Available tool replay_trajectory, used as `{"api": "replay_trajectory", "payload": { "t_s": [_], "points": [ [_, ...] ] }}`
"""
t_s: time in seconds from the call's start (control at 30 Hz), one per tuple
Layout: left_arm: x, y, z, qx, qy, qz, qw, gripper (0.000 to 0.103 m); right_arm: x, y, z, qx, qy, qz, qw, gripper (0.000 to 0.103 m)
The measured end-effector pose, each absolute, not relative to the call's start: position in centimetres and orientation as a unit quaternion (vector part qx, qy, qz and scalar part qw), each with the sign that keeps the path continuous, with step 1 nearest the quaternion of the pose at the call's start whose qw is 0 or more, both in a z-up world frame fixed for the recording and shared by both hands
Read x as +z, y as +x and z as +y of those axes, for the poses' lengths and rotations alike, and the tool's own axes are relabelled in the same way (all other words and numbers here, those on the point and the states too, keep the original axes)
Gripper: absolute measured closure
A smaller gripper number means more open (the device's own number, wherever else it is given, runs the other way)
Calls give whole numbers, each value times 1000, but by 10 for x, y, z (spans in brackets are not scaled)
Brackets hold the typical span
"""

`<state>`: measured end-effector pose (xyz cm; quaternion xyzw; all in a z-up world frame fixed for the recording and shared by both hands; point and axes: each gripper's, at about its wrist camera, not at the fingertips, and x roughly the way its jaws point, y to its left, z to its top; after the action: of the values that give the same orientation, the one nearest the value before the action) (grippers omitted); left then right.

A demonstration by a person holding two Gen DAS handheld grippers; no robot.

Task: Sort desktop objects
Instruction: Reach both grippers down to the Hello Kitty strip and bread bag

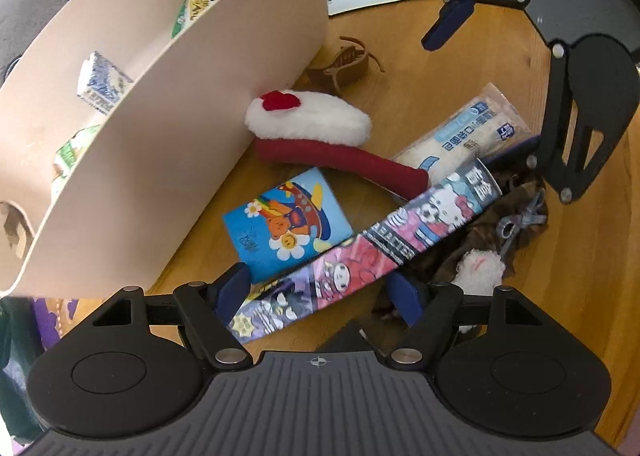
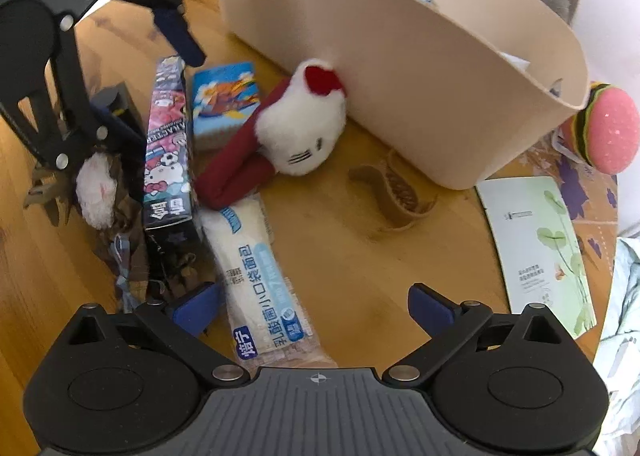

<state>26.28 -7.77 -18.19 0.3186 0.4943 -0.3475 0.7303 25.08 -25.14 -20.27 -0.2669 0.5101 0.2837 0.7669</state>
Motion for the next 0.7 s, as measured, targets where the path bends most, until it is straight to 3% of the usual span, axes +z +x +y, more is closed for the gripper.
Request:
{"api": "replay_trajectory", "payload": {
  "t_s": [0.33, 0.4, 0.5, 0.7],
  "points": [
    [-179, 260, -80, -369, 295, 487, 734, 37, -205, 247, -245, 309, -246, 509, 765, 15],
    [-178, 257, -80, -377, 298, 487, 730, 40, -205, 246, -246, 316, -235, 513, 762, 20],
    [-183, 254, -81, -383, 302, 505, 712, 56, -203, 245, -249, 326, -224, 516, 760, 29],
    [-184, 246, -70, -384, 292, 511, 711, 62, -198, 239, -253, 326, -216, 514, 764, 51]
  ]
}}
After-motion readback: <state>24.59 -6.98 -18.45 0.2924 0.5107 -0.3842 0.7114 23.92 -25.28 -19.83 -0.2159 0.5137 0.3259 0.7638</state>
